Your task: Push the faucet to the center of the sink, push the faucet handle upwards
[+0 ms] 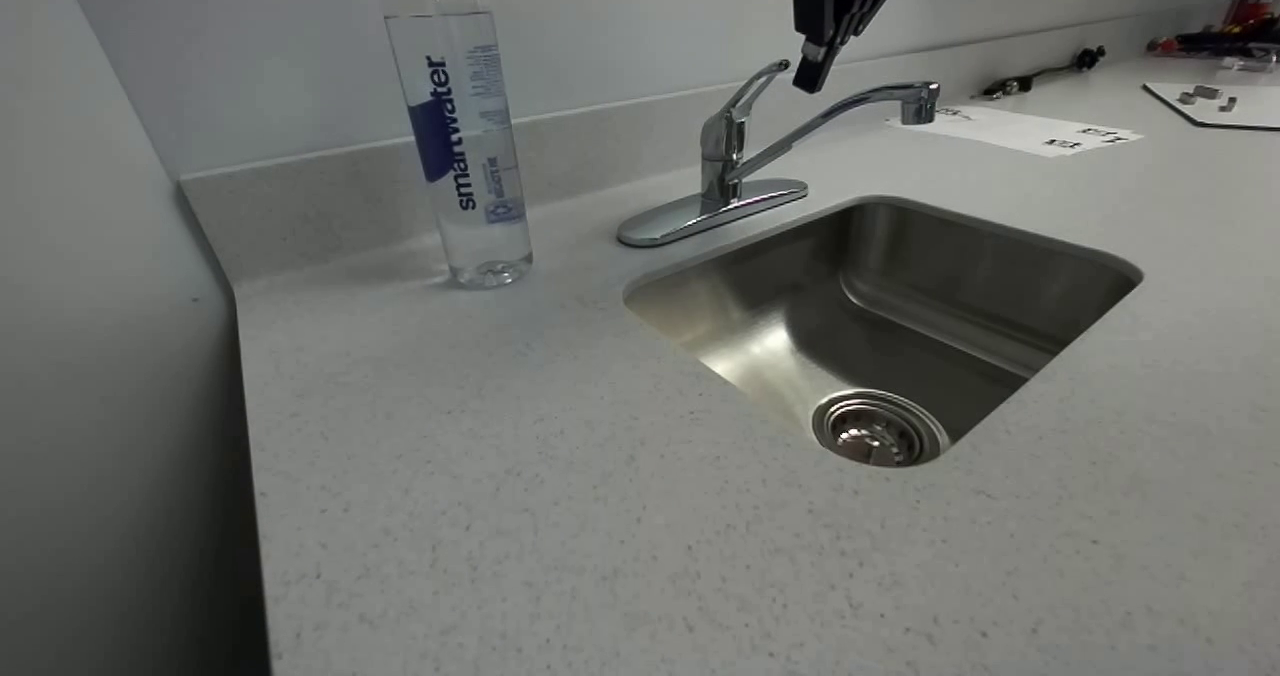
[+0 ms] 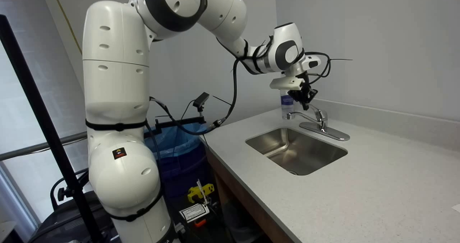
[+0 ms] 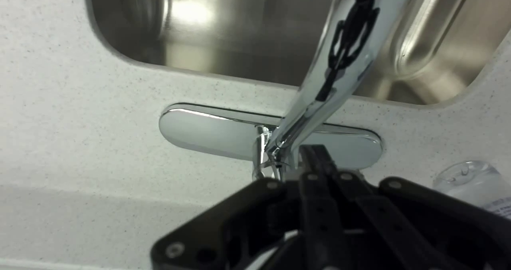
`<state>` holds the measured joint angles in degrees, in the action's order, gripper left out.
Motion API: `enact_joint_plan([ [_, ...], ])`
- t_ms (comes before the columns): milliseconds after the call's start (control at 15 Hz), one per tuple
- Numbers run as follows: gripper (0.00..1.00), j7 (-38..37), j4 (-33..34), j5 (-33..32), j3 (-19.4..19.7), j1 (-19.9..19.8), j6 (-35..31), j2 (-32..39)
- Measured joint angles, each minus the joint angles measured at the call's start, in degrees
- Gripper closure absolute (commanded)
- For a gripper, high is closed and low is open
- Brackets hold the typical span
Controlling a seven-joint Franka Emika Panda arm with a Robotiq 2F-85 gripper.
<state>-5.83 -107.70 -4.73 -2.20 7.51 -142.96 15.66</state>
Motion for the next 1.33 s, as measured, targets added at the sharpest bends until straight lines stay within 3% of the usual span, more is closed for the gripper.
enact_joint_plan([
  [533, 1.00, 0.00, 1.51, 0.03, -1.17, 0.50, -6.58, 2.70],
  [1333, 1.00, -0.04, 9.88, 2.13, -2.06, 0.84, -14.43, 7.35],
])
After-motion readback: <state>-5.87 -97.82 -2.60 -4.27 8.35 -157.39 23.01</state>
